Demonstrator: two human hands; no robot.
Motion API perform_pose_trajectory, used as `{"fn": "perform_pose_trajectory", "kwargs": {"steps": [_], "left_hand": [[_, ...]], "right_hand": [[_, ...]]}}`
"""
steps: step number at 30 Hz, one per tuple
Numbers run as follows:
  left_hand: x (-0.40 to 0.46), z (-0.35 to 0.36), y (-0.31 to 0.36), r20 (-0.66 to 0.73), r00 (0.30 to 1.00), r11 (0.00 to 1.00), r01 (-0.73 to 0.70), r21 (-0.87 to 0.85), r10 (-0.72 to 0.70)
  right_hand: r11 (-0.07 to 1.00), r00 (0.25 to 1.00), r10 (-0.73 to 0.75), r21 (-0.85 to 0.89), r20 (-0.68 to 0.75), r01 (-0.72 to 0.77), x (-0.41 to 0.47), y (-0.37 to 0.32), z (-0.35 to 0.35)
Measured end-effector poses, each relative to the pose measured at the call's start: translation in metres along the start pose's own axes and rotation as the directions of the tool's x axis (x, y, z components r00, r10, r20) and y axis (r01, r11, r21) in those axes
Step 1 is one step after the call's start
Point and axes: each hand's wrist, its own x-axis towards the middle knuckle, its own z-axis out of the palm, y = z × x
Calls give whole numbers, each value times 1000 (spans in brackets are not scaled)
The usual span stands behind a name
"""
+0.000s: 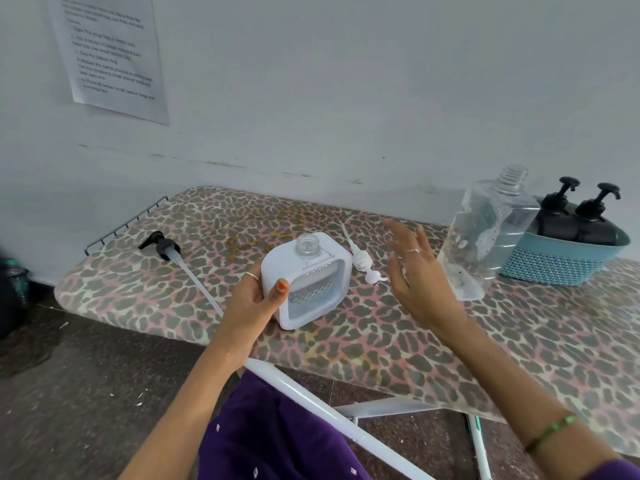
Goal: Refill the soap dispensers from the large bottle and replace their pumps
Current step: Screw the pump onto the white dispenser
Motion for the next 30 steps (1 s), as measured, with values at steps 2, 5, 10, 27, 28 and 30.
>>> {"fn": "perform_pose_trajectory", "kwargs": {"steps": [2, 5, 10, 27, 28, 30], "left_hand": [[1, 0, 0, 2, 1000, 1000, -1, -3, 1], [1, 0, 0, -9, 1000, 1000, 14, 11, -14], [0, 0, 1, -11, 1000, 1000, 25, 7, -25], [-2, 0, 2, 2, 1000, 1000, 4, 3, -4], [-2, 0, 2, 1, 1000, 1000, 1, -7, -1], [-2, 0, 3, -1, 1000, 1000, 1, -14, -1]], "right_hand": [[987, 990, -85, -129, 112, 99, 24, 7, 1], [927, 910, -118, -284, 397, 244, 49, 14, 3], [859, 830, -172, -332, 530, 390, 65, 15, 11], [405, 957, 136, 896, -257, 183, 48, -74, -55], [378, 963, 118, 908, -242, 182, 48, -80, -57], [370, 975, 81, 915, -206, 162, 46, -88, -57]]}}
